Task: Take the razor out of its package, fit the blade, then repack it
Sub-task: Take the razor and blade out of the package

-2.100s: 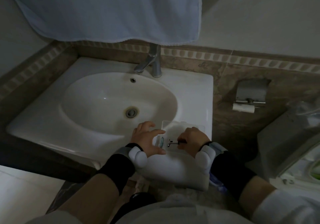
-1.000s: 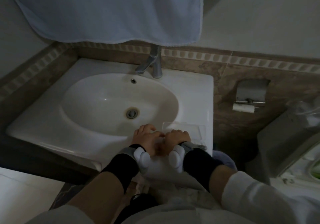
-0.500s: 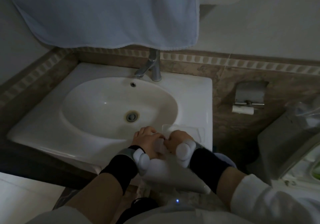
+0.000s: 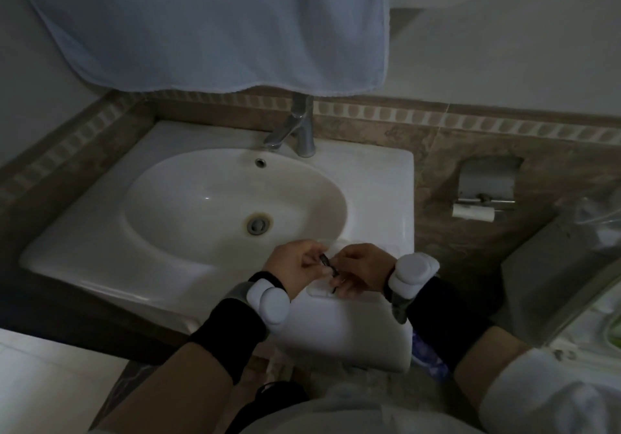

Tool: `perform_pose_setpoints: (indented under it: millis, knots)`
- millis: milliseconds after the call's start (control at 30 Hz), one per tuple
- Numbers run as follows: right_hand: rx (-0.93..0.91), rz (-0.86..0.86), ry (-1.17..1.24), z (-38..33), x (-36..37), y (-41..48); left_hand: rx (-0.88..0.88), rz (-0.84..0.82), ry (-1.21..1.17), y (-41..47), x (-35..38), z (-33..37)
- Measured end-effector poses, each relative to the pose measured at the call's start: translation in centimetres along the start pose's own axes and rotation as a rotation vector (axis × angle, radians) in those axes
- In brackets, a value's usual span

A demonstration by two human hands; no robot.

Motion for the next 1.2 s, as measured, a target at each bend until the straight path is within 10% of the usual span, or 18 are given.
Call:
perform_pose_setpoints:
  millis: [533, 1200]
  knots:
    - [-0.080, 0.138, 0.543, 2.0, -2.0, 0.1, 0.056, 0.022, -0.069, 0.0, 0.7, 0.6]
    - [-0.001, 0.098, 0.258, 1.2, -1.4, -0.3, 0.018, -0.029, 0.049, 0.8, 1.6, 0.5]
Point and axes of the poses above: each hand's wrist, its own y-axis towards the middle knuckle, its own x-axis out of the palm, z = x × y, the point moved 7 cm from there along y, towards the middle knuckle, and after that the axes turned 10 degrees about -z, right-handed, at the moved point
